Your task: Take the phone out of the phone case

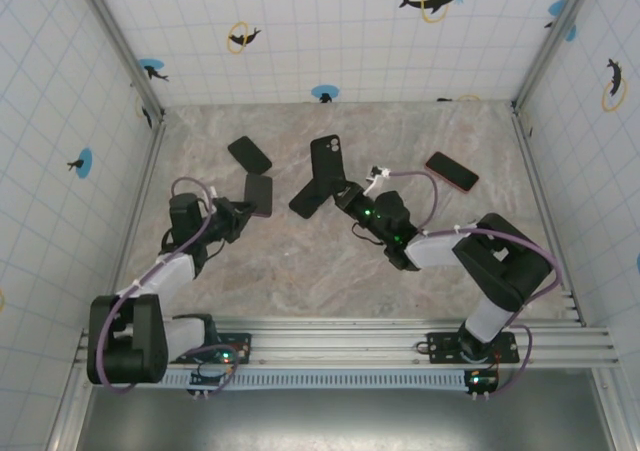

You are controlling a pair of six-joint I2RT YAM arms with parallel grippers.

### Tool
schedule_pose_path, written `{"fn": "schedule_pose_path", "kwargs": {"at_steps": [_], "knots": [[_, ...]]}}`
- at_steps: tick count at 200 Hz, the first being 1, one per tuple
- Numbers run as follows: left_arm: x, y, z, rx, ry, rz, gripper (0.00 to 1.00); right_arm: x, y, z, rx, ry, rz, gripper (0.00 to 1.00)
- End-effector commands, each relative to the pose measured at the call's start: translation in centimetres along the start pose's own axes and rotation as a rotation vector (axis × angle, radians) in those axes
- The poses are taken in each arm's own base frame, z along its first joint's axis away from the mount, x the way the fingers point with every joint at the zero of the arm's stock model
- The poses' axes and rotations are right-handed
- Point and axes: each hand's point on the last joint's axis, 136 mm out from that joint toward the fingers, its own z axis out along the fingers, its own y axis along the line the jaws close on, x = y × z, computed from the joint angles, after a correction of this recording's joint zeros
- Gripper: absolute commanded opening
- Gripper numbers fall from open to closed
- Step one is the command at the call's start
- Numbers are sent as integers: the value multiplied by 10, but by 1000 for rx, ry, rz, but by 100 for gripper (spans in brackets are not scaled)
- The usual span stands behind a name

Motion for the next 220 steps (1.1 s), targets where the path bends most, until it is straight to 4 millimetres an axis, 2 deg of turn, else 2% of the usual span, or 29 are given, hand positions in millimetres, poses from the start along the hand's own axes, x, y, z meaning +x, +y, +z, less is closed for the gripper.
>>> {"fn": "schedule_pose_path", "kwargs": {"at_steps": [1, 45, 69, 116, 164, 220], "knots": [[-1, 1, -4, 39, 60, 92, 0, 8, 3, 13, 10, 11, 6, 0], [-21, 31, -11, -47, 65, 84, 0, 24, 6, 23, 2, 43, 10, 0], [-25, 40, -10, -46, 84, 72, 0, 29, 6, 27, -5, 56, 14, 0], [-43, 43, -14, -42, 67, 72, 0, 34, 6, 30, -13, 69, 18, 0], [-47, 59, -14, -41, 75, 32, 0, 37, 6, 34, -25, 82, 20, 0], [-60, 70, -24, -40, 59, 5, 0, 42, 5, 35, -30, 89, 24, 0]]}}
